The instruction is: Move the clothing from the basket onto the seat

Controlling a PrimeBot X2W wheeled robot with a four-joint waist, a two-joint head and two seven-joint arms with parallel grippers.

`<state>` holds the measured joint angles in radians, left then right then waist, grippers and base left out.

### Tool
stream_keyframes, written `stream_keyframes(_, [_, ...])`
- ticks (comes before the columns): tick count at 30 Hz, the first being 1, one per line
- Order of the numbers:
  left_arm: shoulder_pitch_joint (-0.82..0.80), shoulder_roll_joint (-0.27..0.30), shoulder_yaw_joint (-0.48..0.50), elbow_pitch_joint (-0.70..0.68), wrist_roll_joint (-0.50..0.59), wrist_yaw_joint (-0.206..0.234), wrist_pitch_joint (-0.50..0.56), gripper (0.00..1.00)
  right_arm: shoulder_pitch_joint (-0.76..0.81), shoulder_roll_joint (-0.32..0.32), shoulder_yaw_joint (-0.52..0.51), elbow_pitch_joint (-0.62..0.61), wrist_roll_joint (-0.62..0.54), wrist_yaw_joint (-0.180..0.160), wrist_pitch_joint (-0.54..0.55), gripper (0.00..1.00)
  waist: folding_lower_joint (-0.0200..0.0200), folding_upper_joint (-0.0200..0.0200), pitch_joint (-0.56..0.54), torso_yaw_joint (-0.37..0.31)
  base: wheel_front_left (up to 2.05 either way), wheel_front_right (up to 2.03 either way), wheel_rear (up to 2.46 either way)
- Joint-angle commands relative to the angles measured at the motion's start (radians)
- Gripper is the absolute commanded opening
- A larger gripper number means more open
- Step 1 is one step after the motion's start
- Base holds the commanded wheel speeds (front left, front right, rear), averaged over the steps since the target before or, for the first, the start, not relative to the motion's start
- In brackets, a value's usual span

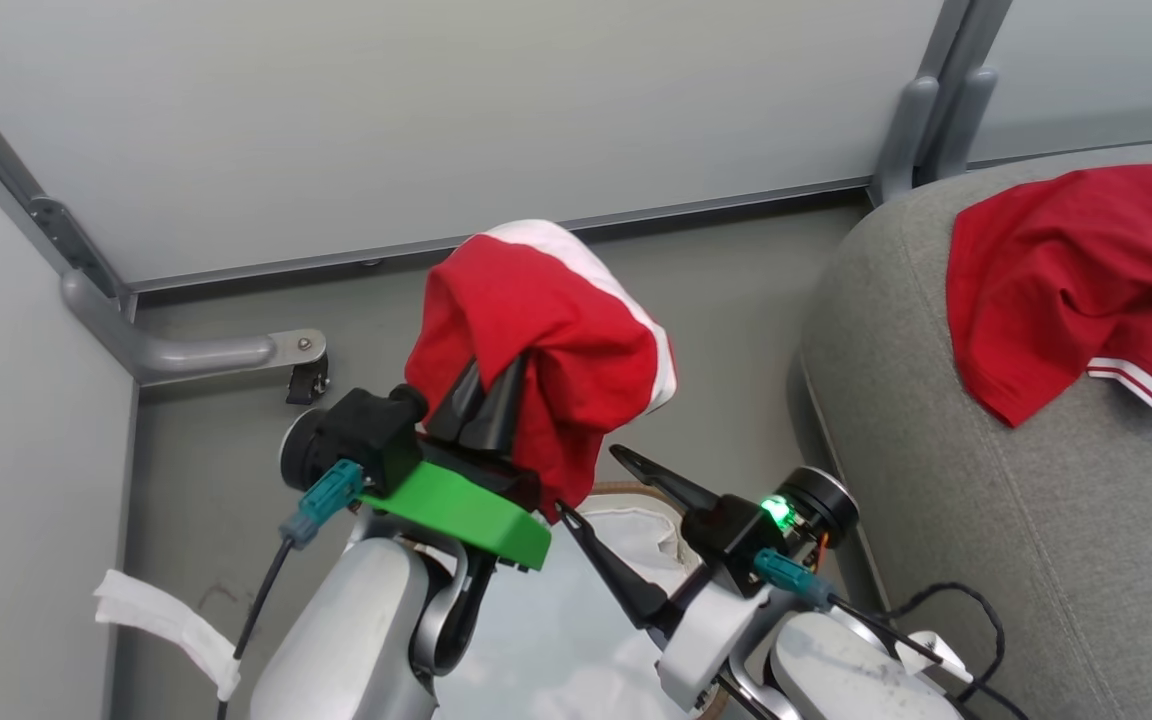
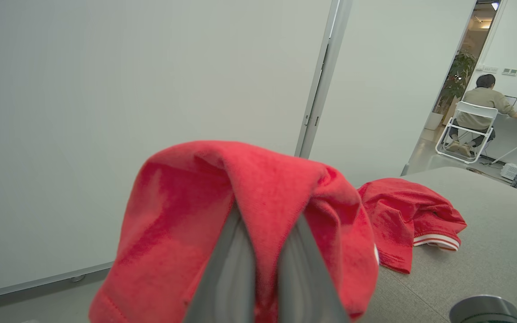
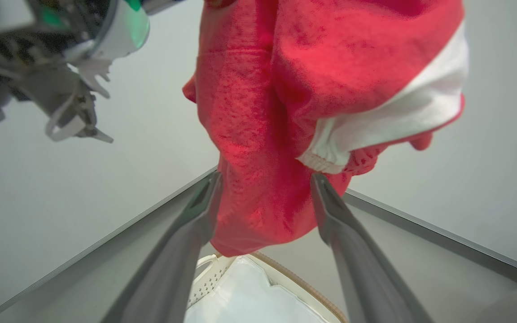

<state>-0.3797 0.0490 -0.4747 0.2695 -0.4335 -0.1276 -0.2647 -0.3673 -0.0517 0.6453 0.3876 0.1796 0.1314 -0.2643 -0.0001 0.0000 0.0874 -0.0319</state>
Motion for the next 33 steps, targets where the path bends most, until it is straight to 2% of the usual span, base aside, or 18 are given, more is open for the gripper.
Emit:
stream_keyframes(1, [-0.022, 0.003, -0.012, -0.009, -0.009, -0.001, 0.001, 0.00, -0.027, -0.003, 0.014, 0.012, 0.008, -0.001, 0.000, 1.00, 0.0001, 0.0000, 0.006, 0.012, 0.00, 0.00, 0.00])
stream_keyframes(6, [-0.051, 0.003, -0.074, -0.019, -0.023, 0.004, 0.001, 0.00, -0.076, -0.001, 0.050, 0.051, 0.041, -0.001, 0.000, 1.00, 0.0001, 0.0000, 0.022, 0.046, 0.00, 0.00, 0.00])
stream_keyframes(13, [-0.080, 0.003, -0.135, -0.029, -0.048, 0.023, 0.001, 0.00, -0.121, -0.002, 0.046, 0.083, 0.051, -0.001, 0.000, 1.00, 0.0001, 0.0000, 0.040, 0.080, 0.00, 0.00, 0.00])
stream_keyframes(14, [-0.084, 0.003, -0.143, -0.031, -0.053, 0.022, 0.001, 0.00, -0.125, -0.001, 0.045, 0.089, 0.052, -0.001, 0.000, 0.69, 0.0001, 0.0000, 0.042, 0.083, 0.00, 0.00, 0.00])
stream_keyframes(15, [-0.087, 0.003, -0.148, -0.032, -0.057, 0.024, 0.001, 0.00, -0.128, -0.002, 0.042, 0.093, 0.057, -0.001, 0.000, 0.13, 0.0001, 0.0000, 0.043, 0.085, 0.00, 0.00, 0.00])
stream_keyframes(16, [-0.089, 0.003, -0.152, -0.033, -0.058, 0.026, 0.001, 0.00, -0.130, -0.002, 0.038, 0.096, 0.060, -0.001, 0.000, 0.00, 0.0001, 0.0000, 0.044, 0.087, 0.00, 0.00, 0.00])
stream_keyframes(30, [-0.075, 0.003, -0.129, -0.022, -0.044, 0.032, 0.001, 0.00, -0.111, -0.002, -0.036, 0.073, 0.090, -0.001, 0.000, 0.00, 0.0001, 0.0000, 0.060, 0.066, 0.00, 0.00, 0.00])
stream_keyframes(31, [-0.075, 0.003, -0.129, -0.020, -0.042, 0.030, 0.001, 0.48, -0.110, -0.002, -0.042, 0.071, 0.087, -0.001, 0.000, 0.00, 0.0001, 0.0000, 0.062, 0.063, 0.00, 0.00, 0.00])
stream_keyframes(32, [-0.074, 0.003, -0.130, -0.009, -0.039, 0.029, 0.001, 1.00, -0.108, -0.002, -0.048, 0.070, 0.086, -0.001, 0.000, 0.00, 0.0001, 0.0000, 0.065, 0.059, 0.00, 0.00, 0.00])
stream_keyframes(33, [-0.075, 0.003, -0.127, -0.006, -0.037, 0.029, 0.001, 1.00, -0.106, -0.001, -0.049, 0.069, 0.084, -0.001, 0.000, 0.00, 0.0001, 0.0000, 0.068, 0.053, 0.00, 0.00, 0.00])
